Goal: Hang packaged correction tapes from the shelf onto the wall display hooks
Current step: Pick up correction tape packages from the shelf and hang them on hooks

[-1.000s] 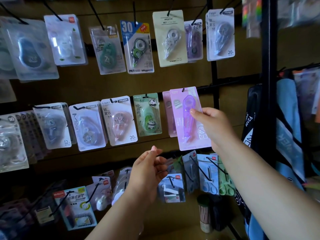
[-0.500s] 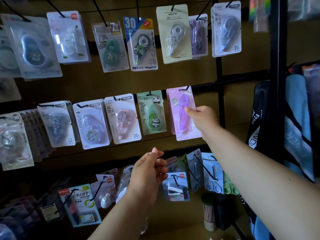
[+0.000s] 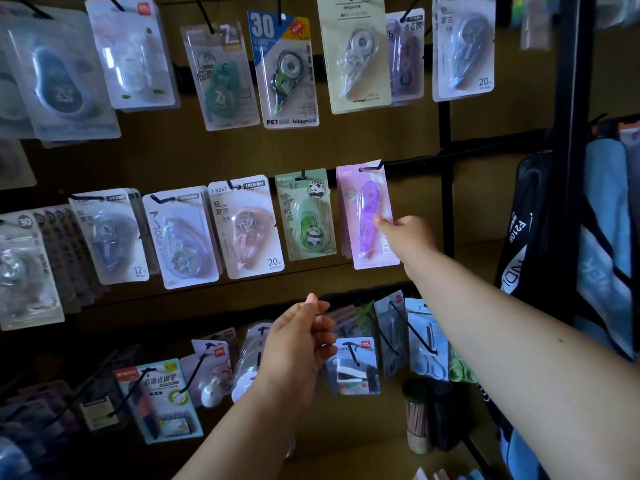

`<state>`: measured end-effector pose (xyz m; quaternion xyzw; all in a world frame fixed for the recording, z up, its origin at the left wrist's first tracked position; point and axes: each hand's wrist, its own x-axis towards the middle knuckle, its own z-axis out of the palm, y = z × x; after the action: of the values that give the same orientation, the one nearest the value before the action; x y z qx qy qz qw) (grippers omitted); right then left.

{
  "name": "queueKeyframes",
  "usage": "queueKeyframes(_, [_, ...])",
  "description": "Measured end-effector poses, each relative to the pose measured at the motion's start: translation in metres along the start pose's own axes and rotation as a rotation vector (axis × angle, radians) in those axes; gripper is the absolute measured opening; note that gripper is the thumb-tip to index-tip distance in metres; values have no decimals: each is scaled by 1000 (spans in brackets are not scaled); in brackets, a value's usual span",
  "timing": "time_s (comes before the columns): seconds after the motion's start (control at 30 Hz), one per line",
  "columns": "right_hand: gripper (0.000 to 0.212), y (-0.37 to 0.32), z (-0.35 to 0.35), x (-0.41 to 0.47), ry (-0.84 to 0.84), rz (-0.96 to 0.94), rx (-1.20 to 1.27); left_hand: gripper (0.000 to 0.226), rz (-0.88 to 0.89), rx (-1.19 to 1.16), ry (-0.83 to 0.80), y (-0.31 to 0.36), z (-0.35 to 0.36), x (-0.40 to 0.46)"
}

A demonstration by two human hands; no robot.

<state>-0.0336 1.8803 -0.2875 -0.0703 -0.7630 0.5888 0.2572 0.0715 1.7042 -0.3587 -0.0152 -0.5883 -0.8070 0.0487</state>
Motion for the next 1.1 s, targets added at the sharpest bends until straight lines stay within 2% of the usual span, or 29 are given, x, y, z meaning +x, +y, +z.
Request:
queueKeyframes(0.1, [49,9,1,-6,18,-9,29,27,-6,9,8,-2,-2,0])
queueKeyframes(0.33, [32,30,-9,-34,54,-92,22,27,-3,57,18,-10,-10,-8])
queueKeyframes(0.63, [24,53,-13,-104,-97,-172,-84,21,-11,247,18,-36,-22,-16])
queueKeyframes(0.9, [24,114,-15,-150,-206,-122,-248,29,-90,447,-72,-102,-35,-17])
queueKeyframes(1.1, [24,174,-17,-172,-224,-7,-326,38,-175,605,-132,-155,-44,-16])
